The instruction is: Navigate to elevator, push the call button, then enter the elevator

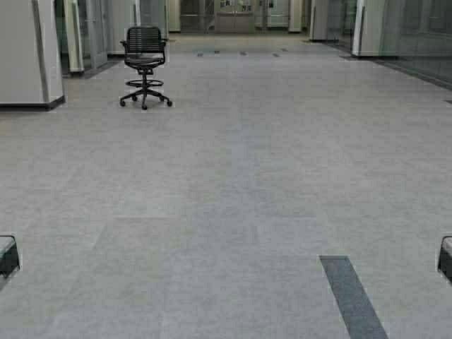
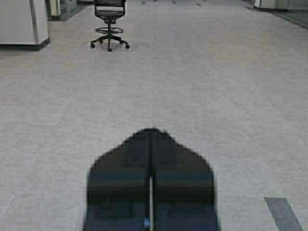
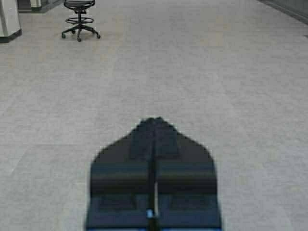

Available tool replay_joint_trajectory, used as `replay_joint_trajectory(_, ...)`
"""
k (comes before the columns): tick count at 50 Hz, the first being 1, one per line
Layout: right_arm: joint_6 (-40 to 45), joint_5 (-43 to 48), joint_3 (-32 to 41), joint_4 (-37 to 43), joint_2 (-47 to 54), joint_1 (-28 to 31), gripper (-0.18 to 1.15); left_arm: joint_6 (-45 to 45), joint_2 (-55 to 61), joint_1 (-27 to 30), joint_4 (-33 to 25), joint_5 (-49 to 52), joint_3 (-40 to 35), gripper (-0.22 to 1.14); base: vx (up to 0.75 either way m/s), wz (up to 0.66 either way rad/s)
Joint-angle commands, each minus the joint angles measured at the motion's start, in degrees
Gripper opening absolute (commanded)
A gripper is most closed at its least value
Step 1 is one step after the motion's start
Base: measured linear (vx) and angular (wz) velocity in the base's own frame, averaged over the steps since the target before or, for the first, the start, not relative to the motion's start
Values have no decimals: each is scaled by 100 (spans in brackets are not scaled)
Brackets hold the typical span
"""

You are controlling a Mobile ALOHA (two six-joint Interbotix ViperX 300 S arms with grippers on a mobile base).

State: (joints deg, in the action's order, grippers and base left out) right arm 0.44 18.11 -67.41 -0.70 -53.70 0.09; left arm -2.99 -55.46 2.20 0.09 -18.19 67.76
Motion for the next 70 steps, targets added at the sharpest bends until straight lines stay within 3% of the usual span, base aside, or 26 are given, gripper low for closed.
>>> replay_joint_trajectory(1,18,53,149,-9,-44,9,5,-9,44,9,18,-79,-62,3,33,-9)
replay_joint_trajectory(29,26,88,79,-9,-70,-272,5,-18,-9,9,88,-747,176,3,42,7)
replay_joint_trajectory(70,246,97,53,-9,-18,-272,5,-44,-62,9,105,-782,264,3,59,5)
